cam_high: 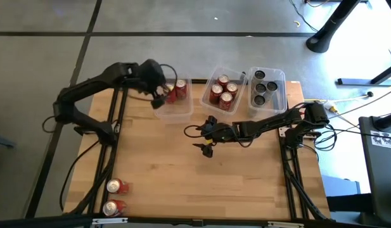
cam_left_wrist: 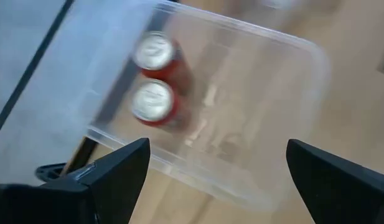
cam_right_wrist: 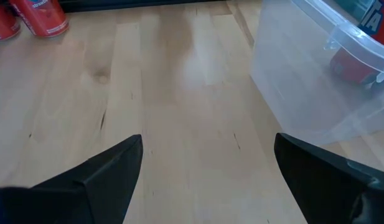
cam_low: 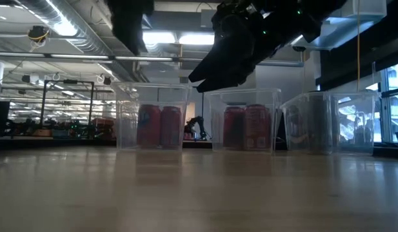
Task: Sort soda cans
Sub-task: Put the top orange soda can into the left transparent bin
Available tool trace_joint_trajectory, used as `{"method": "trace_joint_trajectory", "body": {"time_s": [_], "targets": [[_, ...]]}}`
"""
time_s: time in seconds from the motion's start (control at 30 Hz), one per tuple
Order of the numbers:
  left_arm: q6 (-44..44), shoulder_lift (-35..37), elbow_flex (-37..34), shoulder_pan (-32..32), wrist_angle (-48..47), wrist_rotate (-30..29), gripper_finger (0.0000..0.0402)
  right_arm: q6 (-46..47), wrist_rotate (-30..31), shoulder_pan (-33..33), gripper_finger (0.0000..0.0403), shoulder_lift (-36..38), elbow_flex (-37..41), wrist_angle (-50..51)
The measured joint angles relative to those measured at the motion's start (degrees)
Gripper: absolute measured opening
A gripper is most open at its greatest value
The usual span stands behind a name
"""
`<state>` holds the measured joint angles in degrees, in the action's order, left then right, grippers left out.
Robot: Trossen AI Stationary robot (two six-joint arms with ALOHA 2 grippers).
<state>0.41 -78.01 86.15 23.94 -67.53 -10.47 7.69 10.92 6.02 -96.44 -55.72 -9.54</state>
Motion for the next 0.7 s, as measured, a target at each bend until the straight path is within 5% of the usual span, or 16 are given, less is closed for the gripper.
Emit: {"method": "trace_joint_trajectory", "body": {"time_s": [0.7], "targets": [[-29.1, 2.6, 0.0, -35.1, -12.1, -0.7, 0.0363, -0.3, 0.0, 0.0, 0.0360, 0.0, 0.0, 0.2]]}}
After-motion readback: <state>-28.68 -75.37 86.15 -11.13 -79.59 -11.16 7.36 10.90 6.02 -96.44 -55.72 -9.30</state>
